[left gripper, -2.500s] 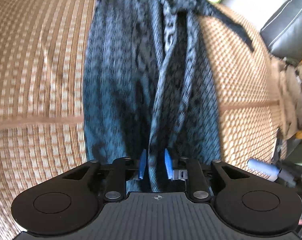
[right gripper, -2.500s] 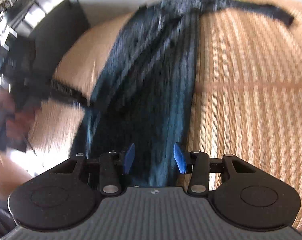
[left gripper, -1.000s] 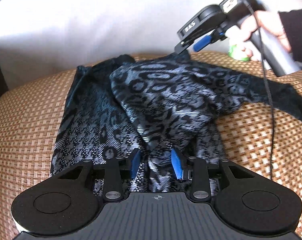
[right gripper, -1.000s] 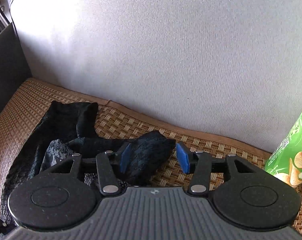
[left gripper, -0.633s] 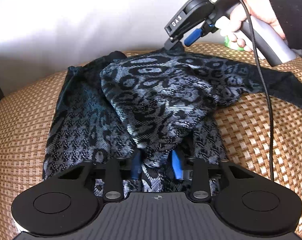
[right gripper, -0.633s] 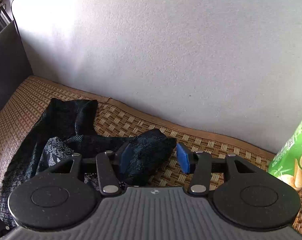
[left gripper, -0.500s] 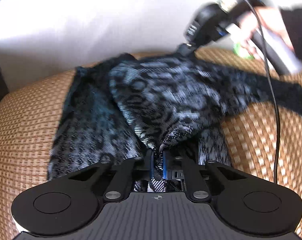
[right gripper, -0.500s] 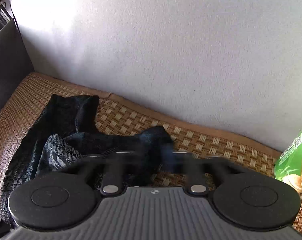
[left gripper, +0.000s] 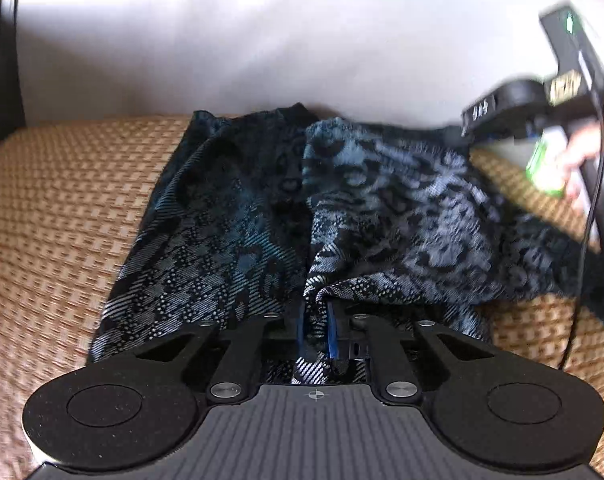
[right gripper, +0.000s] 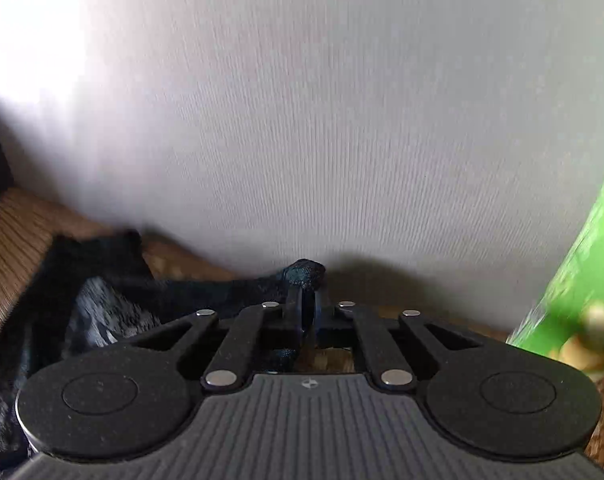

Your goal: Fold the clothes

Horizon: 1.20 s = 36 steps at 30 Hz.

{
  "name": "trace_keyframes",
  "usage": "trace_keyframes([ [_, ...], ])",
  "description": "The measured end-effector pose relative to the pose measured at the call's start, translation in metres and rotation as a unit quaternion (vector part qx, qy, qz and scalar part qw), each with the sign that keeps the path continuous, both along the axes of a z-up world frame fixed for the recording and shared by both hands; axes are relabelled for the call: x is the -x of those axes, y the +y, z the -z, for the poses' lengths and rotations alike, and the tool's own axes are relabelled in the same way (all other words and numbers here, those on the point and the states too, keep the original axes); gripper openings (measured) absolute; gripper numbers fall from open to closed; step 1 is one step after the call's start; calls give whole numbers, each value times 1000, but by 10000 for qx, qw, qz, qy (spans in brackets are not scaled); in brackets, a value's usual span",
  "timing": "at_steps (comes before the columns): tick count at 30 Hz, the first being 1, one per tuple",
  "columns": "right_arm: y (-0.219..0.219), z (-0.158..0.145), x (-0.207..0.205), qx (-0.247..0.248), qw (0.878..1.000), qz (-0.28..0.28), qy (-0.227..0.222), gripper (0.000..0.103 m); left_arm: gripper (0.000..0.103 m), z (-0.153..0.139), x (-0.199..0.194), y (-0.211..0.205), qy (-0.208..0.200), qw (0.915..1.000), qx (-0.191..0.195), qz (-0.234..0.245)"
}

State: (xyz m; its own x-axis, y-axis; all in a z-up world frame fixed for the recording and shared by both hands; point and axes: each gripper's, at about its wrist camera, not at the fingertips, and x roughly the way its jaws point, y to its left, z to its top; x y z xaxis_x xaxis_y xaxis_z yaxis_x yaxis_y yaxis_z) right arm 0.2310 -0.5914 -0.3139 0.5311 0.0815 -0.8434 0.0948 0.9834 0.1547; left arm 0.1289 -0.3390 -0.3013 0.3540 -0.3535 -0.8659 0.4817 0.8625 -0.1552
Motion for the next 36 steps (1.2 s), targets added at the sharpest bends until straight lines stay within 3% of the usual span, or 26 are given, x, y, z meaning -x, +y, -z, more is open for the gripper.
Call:
trace_keyframes([
  [2,0,-4,6,56,9999,108,-44,27,51,-10,-6,12,264,9990,362,-22],
  [3,0,-15,15,76,9995,137,-271,36,58,-15,-11,21,473,9972,581,-59],
  [5,-1,-40,36,73,9973,114,-716,46,58,-24,-16,38,771,9930,883,-132],
  [8,4,-69,80,-200,9940,-232,-1051,47,59,-40,-14,54,727,9940,811,-63],
  [11,15,-85,133,-455,9907,-667,-1093,50,59,-55,-6,74,575,9963,639,81],
  [16,61,-83,234,-1189,9844,-1143,-620,50,59,-68,42,115,599,9958,324,617],
  [22,118,-69,335,-1746,9761,-1258,317,50,59,-55,116,154,1131,9879,-85,1056],
  [26,153,-65,368,-2213,9638,-1305,714,48,59,-52,140,162,1266,9837,-120,1272],
  [30,195,-50,381,-2842,9385,-1583,1152,45,59,-53,139,169,1204,9846,-59,1270],
  [33,222,-47,389,-2817,9384,-1637,1154,46,59,-58,133,178,1130,9867,23,1167],
  [36,236,-41,392,-2793,9435,-1329,1186,46,59,-65,129,191,1074,9884,76,1068],
])
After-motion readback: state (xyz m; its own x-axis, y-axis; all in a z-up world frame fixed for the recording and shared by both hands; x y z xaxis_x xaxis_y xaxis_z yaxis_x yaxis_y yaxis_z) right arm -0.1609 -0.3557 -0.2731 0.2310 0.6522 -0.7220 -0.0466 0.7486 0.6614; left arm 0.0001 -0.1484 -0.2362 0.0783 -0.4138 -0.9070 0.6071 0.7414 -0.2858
